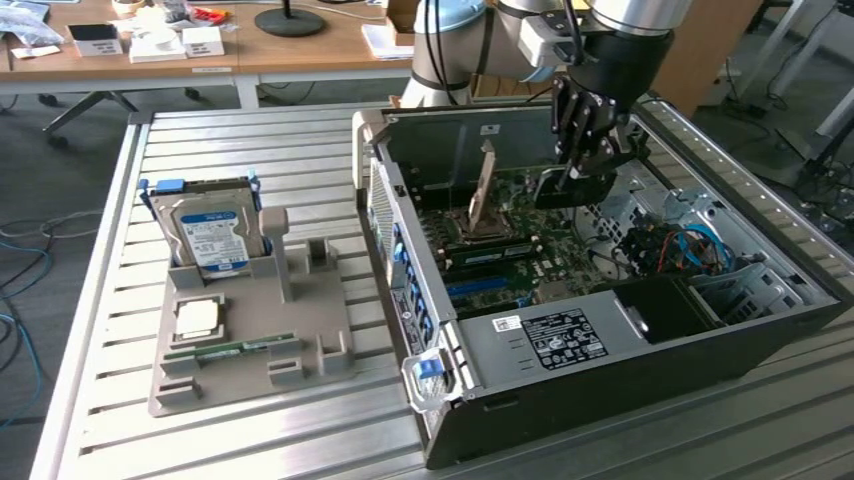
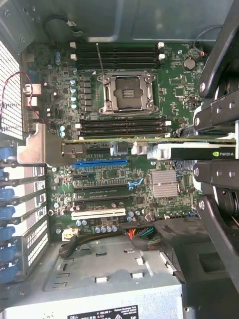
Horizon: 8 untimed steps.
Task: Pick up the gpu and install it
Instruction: 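Insert the gpu into the slot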
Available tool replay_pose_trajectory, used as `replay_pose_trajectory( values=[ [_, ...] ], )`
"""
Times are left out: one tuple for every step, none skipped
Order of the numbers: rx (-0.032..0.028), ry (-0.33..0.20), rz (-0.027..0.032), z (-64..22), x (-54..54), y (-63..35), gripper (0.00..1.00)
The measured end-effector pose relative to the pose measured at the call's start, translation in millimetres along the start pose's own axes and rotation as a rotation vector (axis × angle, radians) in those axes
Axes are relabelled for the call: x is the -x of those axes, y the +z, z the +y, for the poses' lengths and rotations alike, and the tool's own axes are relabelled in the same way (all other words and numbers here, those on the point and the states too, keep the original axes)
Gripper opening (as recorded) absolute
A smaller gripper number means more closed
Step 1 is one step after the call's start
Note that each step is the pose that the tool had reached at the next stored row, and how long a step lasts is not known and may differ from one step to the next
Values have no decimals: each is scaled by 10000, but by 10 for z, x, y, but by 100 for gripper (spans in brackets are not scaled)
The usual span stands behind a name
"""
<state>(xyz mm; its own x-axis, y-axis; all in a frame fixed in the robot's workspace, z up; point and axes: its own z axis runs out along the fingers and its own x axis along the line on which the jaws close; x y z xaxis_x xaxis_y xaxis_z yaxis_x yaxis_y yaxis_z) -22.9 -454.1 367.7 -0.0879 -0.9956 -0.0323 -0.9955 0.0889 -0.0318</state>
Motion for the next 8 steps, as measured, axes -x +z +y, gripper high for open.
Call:
replay_pose_trajectory(
  values=[
    [0,0,1,0,0,-1,27],
    [0,0,1,0,0,0,27],
    [0,0,1,0,0,0,27],
    [0,0,0,0,0,0,27],
    [0,0,-1,0,0,1,27],
    [-1,0,-4,0,0,7,27],
    [-2,0,-5,0,0,14,27],
    [-1,0,-2,1,-1,24,27]
  ],
)
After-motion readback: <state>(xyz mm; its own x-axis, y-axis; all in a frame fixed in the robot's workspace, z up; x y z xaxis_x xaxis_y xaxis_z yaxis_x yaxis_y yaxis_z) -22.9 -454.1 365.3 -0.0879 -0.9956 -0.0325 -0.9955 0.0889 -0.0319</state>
